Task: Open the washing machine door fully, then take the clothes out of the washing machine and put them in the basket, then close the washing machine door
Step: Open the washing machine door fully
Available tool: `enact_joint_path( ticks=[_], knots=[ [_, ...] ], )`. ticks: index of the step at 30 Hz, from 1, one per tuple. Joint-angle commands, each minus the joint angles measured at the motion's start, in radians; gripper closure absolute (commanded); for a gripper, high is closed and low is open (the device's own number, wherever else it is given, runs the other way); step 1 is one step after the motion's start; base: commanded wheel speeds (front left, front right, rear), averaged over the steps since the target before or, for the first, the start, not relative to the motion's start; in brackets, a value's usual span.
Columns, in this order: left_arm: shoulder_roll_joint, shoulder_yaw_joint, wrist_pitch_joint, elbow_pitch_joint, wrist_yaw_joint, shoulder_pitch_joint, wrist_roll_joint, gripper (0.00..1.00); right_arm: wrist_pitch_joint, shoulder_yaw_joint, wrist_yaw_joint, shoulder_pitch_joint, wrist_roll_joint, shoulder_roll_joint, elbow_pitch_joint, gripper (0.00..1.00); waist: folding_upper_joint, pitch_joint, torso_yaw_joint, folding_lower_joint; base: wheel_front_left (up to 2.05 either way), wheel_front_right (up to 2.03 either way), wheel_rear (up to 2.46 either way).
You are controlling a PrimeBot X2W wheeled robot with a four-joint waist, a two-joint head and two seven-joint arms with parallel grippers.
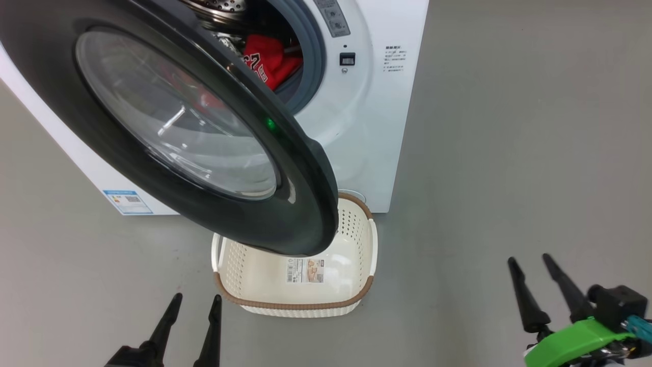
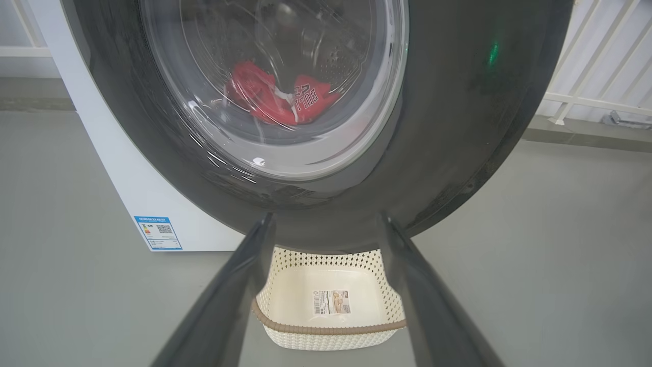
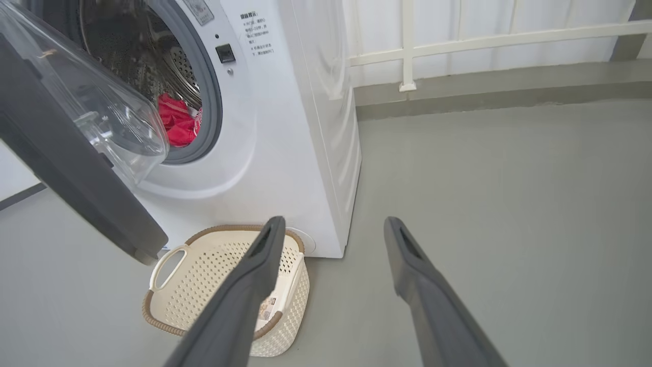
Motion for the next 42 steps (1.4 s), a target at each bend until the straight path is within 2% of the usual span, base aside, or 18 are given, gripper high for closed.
enact_joint_path(
  ticks=[1,4,10,33,34,35,40,42],
  knots=[
    [0.011,0.032,-0.012,-0.022,-0.006,-0.011,0.003,0.0,-0.011,-0.032,0.0,0.012,-0.06,0.012,-0.068,0.0,-0.0001,0.0,0.002,0.0,0.0,0.0,0.0],
    [0.011,0.029,-0.012,-0.024,-0.006,-0.012,0.002,0.0,-0.011,-0.107,0.0,0.051,-0.132,0.06,-0.142,0.0,-0.0001,0.0,0.005,0.0,0.0,0.0,0.0],
    [0.011,0.024,-0.012,-0.029,-0.006,-0.013,0.0,0.0,-0.011,-0.153,0.0,0.102,-0.188,0.099,-0.185,0.0,-0.0001,-0.001,0.01,0.0,0.0,0.0,0.0],
    [0.011,0.009,-0.012,-0.025,-0.006,-0.002,-0.003,0.0,-0.011,-0.146,0.0,0.126,-0.203,0.119,-0.163,0.0,-0.0001,-0.013,0.019,0.0,0.0,0.0,0.0],
    [0.011,0.009,-0.012,-0.025,-0.006,-0.003,-0.003,0.0,-0.011,-0.144,0.0,0.123,-0.173,0.122,-0.159,0.54,-0.0001,-0.012,0.02,0.0,0.0,0.0,0.0],
    [0.011,0.009,-0.012,-0.025,-0.006,-0.003,-0.003,0.0,-0.011,-0.14,0.0,0.117,-0.133,0.125,-0.154,1.0,-0.0001,-0.012,0.021,0.0,0.0,0.0,0.0],
    [0.011,0.01,-0.012,-0.024,-0.006,-0.005,-0.003,0.0,-0.011,-0.003,0.0,0.063,0.127,0.11,-0.179,1.0,-0.0001,-0.005,0.019,0.0,0.0,0.0,0.0],
    [0.011,0.008,-0.012,-0.023,-0.006,-0.007,-0.003,0.0,-0.011,0.05,0.0,0.033,0.266,0.1,-0.204,1.0,-0.0001,-0.002,0.019,0.0,0.0,0.0,0.0]
  ],
)
